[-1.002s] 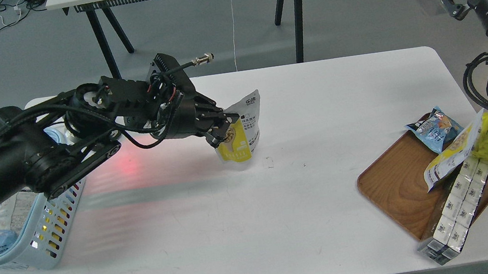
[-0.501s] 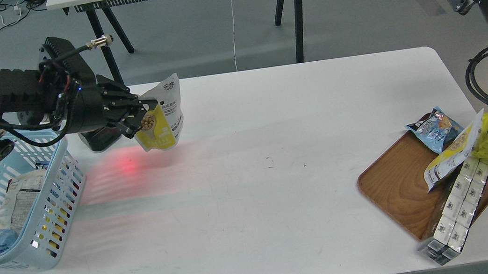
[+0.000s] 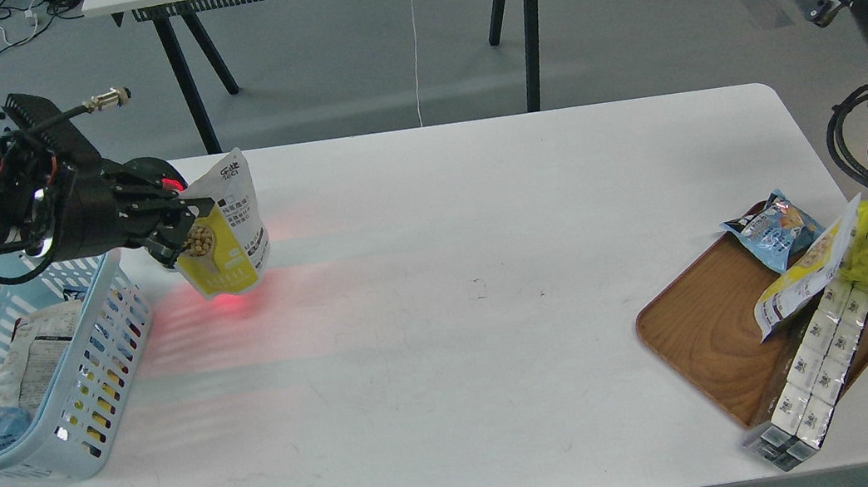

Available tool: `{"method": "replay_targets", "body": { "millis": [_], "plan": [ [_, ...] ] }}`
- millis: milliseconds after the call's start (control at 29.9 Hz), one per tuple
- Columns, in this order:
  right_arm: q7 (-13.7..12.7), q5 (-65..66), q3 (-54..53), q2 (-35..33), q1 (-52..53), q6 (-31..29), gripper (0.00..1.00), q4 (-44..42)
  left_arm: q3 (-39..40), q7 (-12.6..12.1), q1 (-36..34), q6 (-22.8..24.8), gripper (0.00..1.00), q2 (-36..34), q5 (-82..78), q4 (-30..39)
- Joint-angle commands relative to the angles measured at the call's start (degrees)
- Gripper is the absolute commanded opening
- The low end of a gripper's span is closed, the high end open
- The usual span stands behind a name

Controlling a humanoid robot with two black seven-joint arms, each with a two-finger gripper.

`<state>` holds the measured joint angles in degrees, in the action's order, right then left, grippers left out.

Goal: Scan snack and place in basket
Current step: 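Carry the pouch with the left gripper in front of the barcode scanner, then move the pouch over the blue basket and drop it in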

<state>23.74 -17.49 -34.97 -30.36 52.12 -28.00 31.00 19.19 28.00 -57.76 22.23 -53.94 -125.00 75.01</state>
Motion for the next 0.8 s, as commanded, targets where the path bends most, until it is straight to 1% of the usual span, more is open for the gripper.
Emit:
{"method": "replay_targets", "body": {
  "millis": [0, 501, 601, 668, 768],
  "plan": [
    [0.0, 0.0, 0.0, -0.1, 0.0, 0.0, 0.99, -0.1, 0.2, 0.0, -0.2, 0.2, 0.00, 0.1, 0.0, 0.0],
    [0.0, 0.0, 0.0, -0.1, 0.1, 0.0, 0.99, 0.0, 0.5, 0.0, -0.8, 0.2, 0.00, 0.1, 0.0, 0.8],
    [0.0, 0.0, 0.0, -0.1, 0.3, 0.0, 0.99, -0.1, 4.0, 0.0, -0.9, 0.4, 0.00, -0.4, 0.0, 1.6],
    [0.0, 0.0, 0.0, -0.1, 0.3, 0.0, 0.99, -0.1, 6.6, 0.0, -0.8, 1.5, 0.00, -0.7, 0.0, 2.1],
    [0.0, 0.0, 0.0, -0.1, 0.3, 0.0, 0.99, -0.1, 9.5, 0.0, -0.7, 4.5, 0.00, -4.8, 0.0, 4.5]
  ]
}}
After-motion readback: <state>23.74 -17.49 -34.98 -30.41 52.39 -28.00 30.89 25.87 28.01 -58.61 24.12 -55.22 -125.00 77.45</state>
